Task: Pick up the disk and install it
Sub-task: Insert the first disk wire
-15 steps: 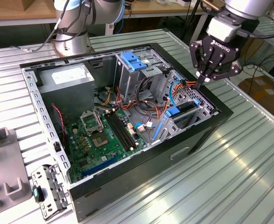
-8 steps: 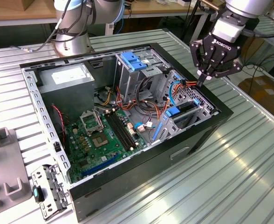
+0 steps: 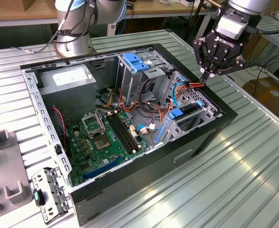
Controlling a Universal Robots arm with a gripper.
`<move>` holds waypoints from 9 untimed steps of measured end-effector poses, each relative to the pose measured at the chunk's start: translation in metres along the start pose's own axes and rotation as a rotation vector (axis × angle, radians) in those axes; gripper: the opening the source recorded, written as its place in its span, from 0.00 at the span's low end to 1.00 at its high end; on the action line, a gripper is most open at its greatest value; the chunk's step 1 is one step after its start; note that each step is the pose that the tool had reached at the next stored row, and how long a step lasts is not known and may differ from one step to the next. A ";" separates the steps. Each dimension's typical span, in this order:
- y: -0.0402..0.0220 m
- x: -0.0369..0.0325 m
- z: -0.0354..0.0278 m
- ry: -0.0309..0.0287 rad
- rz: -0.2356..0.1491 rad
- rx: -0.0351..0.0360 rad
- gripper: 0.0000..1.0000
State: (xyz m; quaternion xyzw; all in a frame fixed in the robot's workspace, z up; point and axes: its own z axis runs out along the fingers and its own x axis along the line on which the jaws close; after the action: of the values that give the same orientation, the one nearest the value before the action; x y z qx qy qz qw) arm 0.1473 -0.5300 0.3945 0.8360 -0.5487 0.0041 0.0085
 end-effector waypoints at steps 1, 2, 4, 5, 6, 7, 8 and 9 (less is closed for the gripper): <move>-0.0015 -0.0004 0.0000 0.0000 -0.006 0.0001 0.11; -0.0024 -0.0002 0.0000 0.0001 -0.009 0.0002 0.11; -0.0041 0.0002 0.0000 0.0003 -0.033 0.0006 0.11; -0.0041 0.0003 0.0000 0.0005 -0.052 0.0009 0.11; -0.0042 0.0003 0.0000 0.0008 -0.070 0.0011 0.11; -0.0042 0.0003 0.0000 0.0010 -0.093 0.0015 0.11; -0.0043 0.0004 0.0001 0.0012 -0.114 0.0018 0.11; -0.0047 0.0005 0.0003 0.0014 -0.133 0.0022 0.11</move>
State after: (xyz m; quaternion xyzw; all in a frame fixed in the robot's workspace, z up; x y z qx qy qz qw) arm 0.1518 -0.5286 0.3942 0.8706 -0.4919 0.0047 0.0082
